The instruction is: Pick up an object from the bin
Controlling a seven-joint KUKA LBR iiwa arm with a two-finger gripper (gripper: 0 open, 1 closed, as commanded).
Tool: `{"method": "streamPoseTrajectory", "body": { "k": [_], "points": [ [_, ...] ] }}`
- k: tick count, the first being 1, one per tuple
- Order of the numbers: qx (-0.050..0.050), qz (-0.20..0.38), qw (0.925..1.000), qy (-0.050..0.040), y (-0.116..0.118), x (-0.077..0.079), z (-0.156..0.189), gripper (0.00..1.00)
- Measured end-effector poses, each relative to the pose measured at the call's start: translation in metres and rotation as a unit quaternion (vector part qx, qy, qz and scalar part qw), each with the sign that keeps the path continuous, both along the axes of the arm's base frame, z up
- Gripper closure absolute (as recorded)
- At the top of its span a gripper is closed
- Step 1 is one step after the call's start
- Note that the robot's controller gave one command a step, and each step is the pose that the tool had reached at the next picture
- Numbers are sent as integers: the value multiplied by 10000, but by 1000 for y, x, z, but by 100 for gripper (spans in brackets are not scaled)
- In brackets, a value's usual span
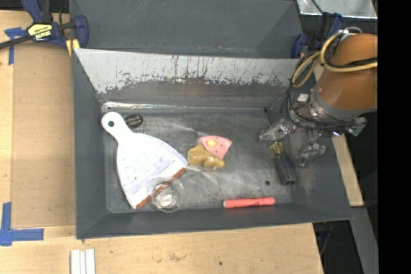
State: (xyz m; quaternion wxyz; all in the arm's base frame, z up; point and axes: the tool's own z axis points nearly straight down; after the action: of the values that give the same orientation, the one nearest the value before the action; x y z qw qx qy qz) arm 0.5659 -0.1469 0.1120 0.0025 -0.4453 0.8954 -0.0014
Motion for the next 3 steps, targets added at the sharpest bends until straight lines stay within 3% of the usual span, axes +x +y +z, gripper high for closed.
{"method": "streamPoseTrajectory", "body": {
  "k": [1,3],
  "points": [
    [7,2187,9758,13,19,3,-37,100],
    [8,2185,9758,12,19,3,-37,100]
  ]
}}
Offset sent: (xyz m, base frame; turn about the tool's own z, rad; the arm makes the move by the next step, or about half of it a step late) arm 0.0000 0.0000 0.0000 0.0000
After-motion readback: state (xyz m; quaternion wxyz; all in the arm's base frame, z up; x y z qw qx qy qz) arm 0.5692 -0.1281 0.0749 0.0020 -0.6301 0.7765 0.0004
